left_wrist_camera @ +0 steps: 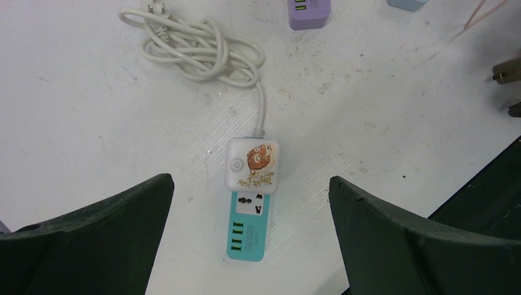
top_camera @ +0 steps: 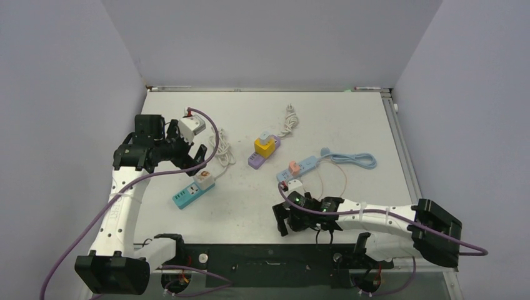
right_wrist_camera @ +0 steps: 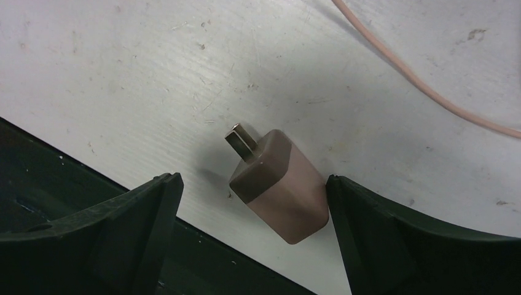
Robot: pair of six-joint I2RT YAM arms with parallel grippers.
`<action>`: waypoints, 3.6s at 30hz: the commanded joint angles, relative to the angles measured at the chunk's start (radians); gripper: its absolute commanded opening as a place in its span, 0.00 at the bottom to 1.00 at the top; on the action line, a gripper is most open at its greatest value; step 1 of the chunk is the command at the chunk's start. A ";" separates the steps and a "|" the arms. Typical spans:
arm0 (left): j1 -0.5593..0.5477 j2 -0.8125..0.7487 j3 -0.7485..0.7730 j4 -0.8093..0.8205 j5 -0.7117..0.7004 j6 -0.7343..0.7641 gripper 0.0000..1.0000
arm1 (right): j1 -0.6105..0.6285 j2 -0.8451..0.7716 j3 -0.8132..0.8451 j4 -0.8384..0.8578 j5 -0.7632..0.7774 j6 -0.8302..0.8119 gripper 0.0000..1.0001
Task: Insert the plug
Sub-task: Pick up the plug from the center of the board, then move the socket to the center of the board.
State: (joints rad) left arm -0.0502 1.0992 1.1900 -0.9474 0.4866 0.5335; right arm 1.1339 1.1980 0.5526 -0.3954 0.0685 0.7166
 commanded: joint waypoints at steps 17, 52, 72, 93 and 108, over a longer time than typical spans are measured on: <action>0.004 0.007 -0.026 -0.011 -0.012 0.039 0.96 | 0.018 0.031 0.061 -0.045 0.108 0.000 0.46; 0.006 0.045 0.016 -0.471 0.503 0.612 0.97 | -0.063 0.218 0.555 0.184 -0.419 -0.419 0.05; 0.307 0.300 -0.040 -0.198 0.242 0.428 0.84 | 0.002 0.336 0.511 0.242 -0.050 -0.365 0.05; 0.171 0.571 -0.028 -0.075 0.162 0.369 0.33 | -0.024 0.201 0.333 0.328 -0.032 -0.267 0.05; -0.013 0.659 0.030 -0.030 0.172 0.224 0.29 | -0.096 0.144 0.294 0.283 -0.058 -0.308 0.05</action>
State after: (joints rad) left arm -0.0544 1.7546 1.1679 -0.9916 0.6113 0.7948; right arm 1.0561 1.3857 0.8387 -0.1276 0.0151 0.4313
